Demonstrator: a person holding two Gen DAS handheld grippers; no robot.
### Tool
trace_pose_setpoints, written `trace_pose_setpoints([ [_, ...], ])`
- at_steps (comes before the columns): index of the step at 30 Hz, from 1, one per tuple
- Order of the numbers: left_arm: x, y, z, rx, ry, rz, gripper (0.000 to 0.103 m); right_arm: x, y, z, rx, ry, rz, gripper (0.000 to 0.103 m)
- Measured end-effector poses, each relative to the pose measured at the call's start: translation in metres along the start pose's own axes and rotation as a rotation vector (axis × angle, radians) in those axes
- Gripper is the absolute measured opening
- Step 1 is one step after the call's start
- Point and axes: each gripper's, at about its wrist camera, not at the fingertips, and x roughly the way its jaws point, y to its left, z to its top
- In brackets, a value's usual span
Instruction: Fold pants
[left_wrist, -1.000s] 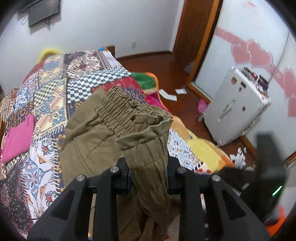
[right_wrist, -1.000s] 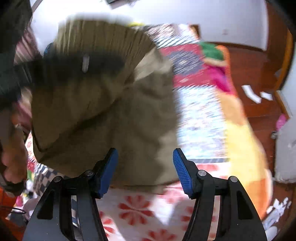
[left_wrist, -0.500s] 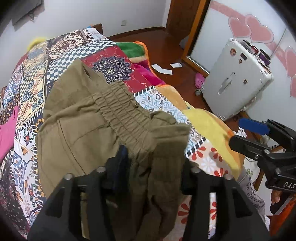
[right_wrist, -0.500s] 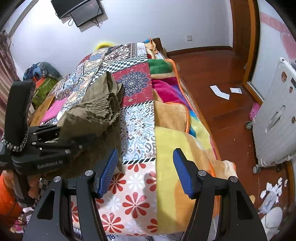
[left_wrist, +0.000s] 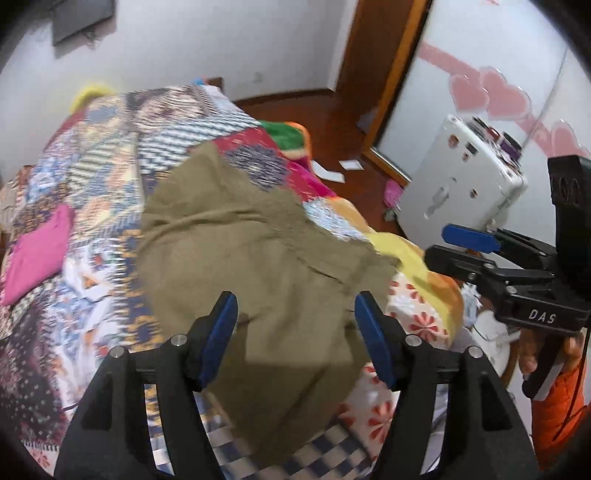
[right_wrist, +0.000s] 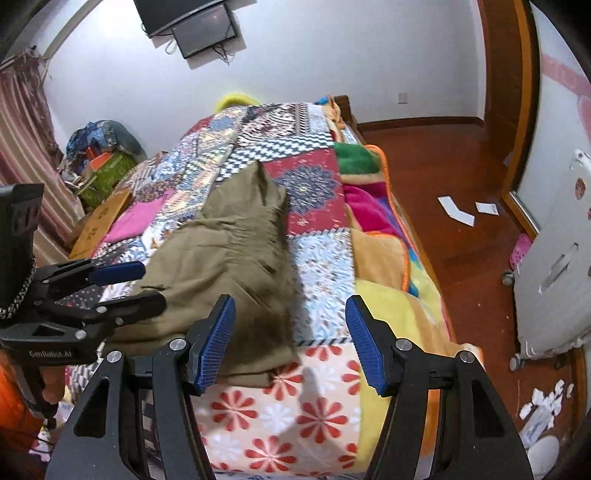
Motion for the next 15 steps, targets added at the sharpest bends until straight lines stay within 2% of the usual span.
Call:
trace_pose_setpoints([
  [4, -0.008, 0.042, -0.001, -0.059, -0.028, 0.096, 0.071, 0.011, 0.016, -0.001, -0.015, 0.017, 0.028, 0.06],
  [8, 0.0, 0.085, 0.001, -0.141, -0.017, 0.139, 0.071, 0.033, 0.029, -0.01, -0.016, 0.072, 0.038, 0.06],
  [12, 0.024, 0.121, 0.008, -0.145, 0.009, 0.211, 0.071, 0.062, 0.032, -0.027, -0.028, 0.152, -0.014, 0.061],
  [15, 0.043, 0.139, 0.012, -0.163, 0.041, 0.198, 0.071, 0.077, 0.026, -0.038, -0.009, 0.201, -0.022, 0.062],
])
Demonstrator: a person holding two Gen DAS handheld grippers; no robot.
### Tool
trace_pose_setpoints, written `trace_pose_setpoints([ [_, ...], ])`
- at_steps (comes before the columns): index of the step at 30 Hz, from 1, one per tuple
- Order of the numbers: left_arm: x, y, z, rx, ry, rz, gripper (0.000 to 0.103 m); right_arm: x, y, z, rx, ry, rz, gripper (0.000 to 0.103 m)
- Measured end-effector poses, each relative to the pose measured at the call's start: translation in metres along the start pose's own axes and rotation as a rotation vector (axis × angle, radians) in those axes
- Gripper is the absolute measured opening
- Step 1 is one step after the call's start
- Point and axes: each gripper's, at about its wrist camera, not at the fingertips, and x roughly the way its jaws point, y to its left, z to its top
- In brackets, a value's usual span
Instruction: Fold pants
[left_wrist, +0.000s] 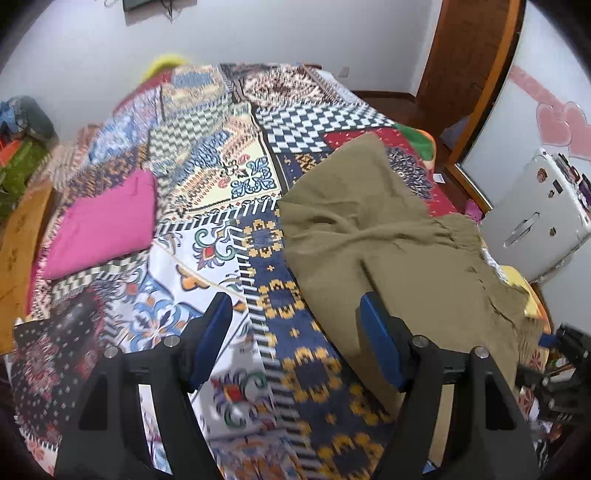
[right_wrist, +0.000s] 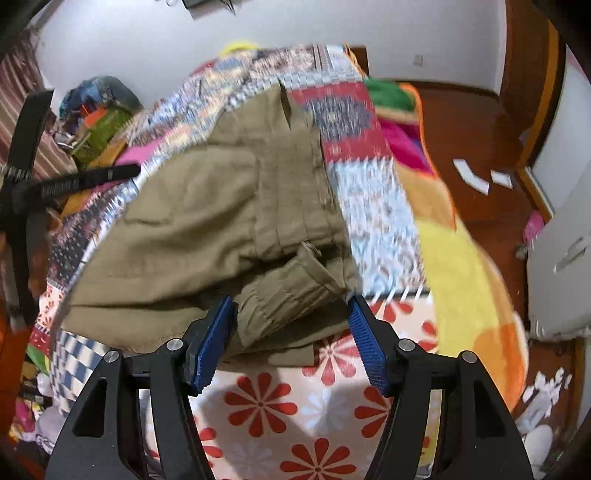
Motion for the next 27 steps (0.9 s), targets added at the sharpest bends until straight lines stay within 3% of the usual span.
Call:
trace_pose_setpoints([
  [3, 0.02, 0.007, 0.011, -0.016, 0.033, -0.044, 0.071, 0.001, -0.007, 0.0, 0.027, 0.003, -0.001, 0.068],
  [14, 0.081, -0.007, 0.026, -0.012, 0.138, -0.126, 0.071, 0.017, -0.023, 0.011, 0.019, 0.002, -0.112, 0.068],
  [18, 0.086, -0.006, 0.025, -0.042, 0.153, -0.199, 0.052, 0.023, -0.035, 0.02, 0.036, 0.003, -0.123, 0.068],
  [24, 0.082, 0.003, 0.029, -0.083, 0.114, -0.197, 0.026, 0.03, -0.041, 0.031, 0.025, -0.004, -0.137, 0.068],
  [27, 0.075, 0.009, 0.024, -0.085, 0.096, -0.195, 0.018, 0.034, -0.039, 0.037, -0.007, -0.008, -0.154, 0.068],
])
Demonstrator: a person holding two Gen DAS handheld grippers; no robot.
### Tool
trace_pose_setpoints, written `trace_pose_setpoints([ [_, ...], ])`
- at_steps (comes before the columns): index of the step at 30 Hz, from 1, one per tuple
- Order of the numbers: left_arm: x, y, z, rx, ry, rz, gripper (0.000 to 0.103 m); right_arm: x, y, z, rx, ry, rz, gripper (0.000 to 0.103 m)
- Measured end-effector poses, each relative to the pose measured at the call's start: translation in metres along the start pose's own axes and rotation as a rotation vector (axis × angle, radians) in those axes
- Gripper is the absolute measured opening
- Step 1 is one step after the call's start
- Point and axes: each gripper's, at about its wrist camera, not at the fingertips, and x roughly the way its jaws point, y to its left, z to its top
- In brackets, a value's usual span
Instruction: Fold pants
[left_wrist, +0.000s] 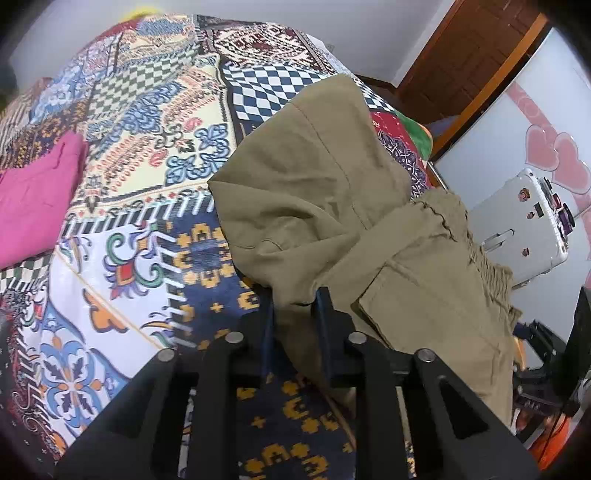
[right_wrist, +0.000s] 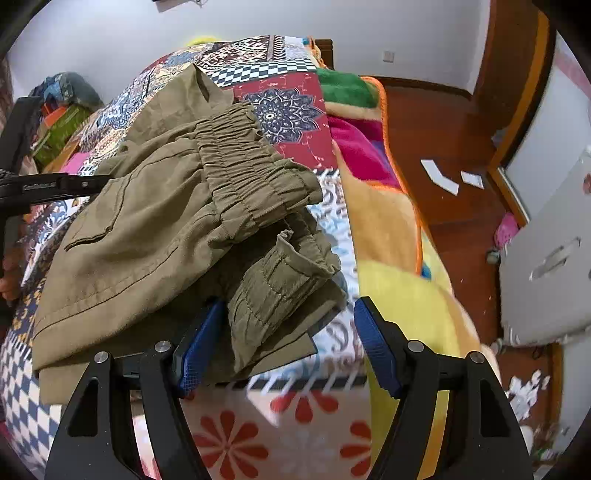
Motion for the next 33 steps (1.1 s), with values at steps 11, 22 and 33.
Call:
trace_pose_setpoints([
  [11, -0.057, 0.02, -0.052, -0.055, -0.075, 0.062, 0.005, 0.018, 0.017, 0.038, -0.119, -0.005, -0.019, 0.068],
  [22, -0.095, 0.032, -0.12, -0.127, -0.063, 0.09, 0.001, 0.006, 0.025, 0.076, -0.142, -0.046, -0.021, 0.068],
  [33, -0.093, 0.07, -0.057, -0.161, -0.117, 0.132, 0.06, -0.051, 0.041, 0.046, -0.085, -0.115, 0.118, 0.07],
])
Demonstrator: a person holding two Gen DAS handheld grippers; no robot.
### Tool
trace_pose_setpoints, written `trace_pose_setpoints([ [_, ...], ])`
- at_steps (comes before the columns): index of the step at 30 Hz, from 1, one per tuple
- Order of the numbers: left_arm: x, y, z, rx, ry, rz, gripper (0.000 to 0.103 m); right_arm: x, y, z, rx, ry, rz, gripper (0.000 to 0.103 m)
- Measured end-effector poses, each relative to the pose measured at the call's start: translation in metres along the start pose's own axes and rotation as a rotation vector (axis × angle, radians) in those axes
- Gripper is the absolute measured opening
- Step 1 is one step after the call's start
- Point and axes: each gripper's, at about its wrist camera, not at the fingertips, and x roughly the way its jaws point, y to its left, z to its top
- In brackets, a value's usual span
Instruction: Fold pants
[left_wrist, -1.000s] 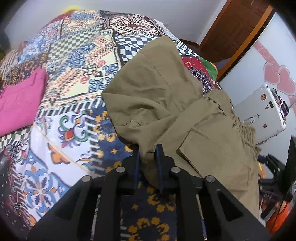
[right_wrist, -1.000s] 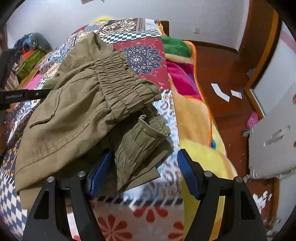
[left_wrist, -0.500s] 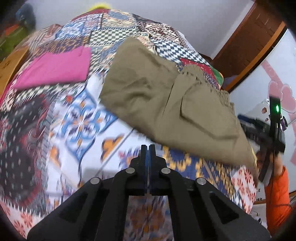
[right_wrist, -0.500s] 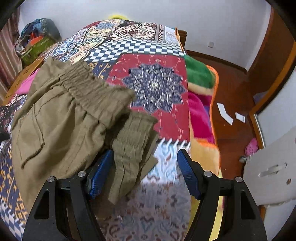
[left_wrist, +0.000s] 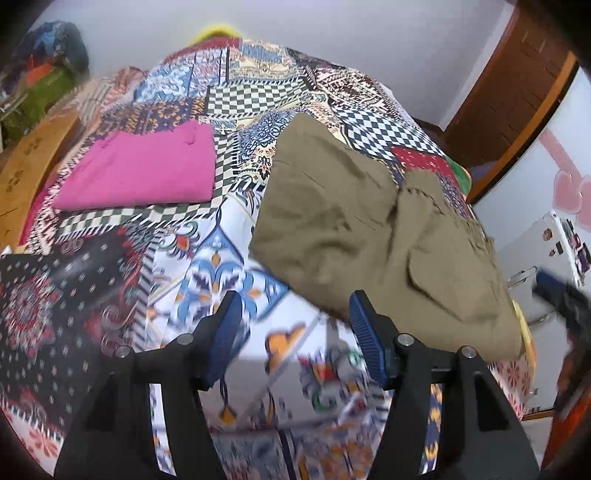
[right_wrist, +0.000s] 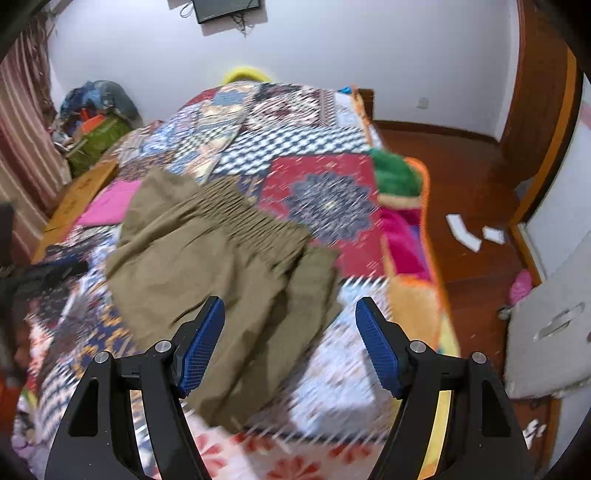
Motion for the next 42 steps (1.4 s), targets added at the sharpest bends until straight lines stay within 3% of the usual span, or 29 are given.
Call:
trace_pose_setpoints([
  [3, 0.025, 0.012, 0.016, -0.048, 0.051, -0.035, 0.06, 0.006, 0.01, -0.014, 0.017, 0.028, 0.042, 0.07],
  [8, 0.06, 0.024, 0.031, -0.077, 0.096, 0.013, 0.06, 0.033, 0.02, -0.03, 0.012, 0.103, 0.046, 0.07],
  [13, 0.075, 0.016, 0.04, -0.01, 0.101, -0.008, 0.059, 0.054, 0.007, -0.034, 0.037, 0.139, 0.032, 0.072],
  [16, 0.08, 0.016, 0.044, 0.004, 0.096, -0.006, 0.048, 0.061, -0.004, -0.033, 0.066, 0.145, 0.041, 0.073],
  [18, 0.082, 0.021, 0.044, -0.01, 0.094, -0.01, 0.029, 0.065, -0.007, -0.032, 0.066, 0.148, 0.039, 0.073],
  [21, 0.081, 0.025, 0.042, -0.008, 0.085, 0.004, 0.009, 0.069, -0.004, -0.03, 0.04, 0.14, 0.02, 0.073],
  [22, 0.081, 0.026, 0.041, -0.007, 0.084, 0.009, 0.006, 0.07, -0.003, -0.029, 0.034, 0.139, 0.016, 0.073],
  [31, 0.055, 0.026, 0.016, 0.004, 0.075, -0.011, 0.001, 0.073, -0.012, -0.014, 0.022, 0.127, -0.036, 0.073],
  [42, 0.003, 0.028, -0.039, -0.051, 0.042, -0.021, 0.0, 0.042, -0.015, -0.006, 0.023, 0.059, -0.064, 0.073],
])
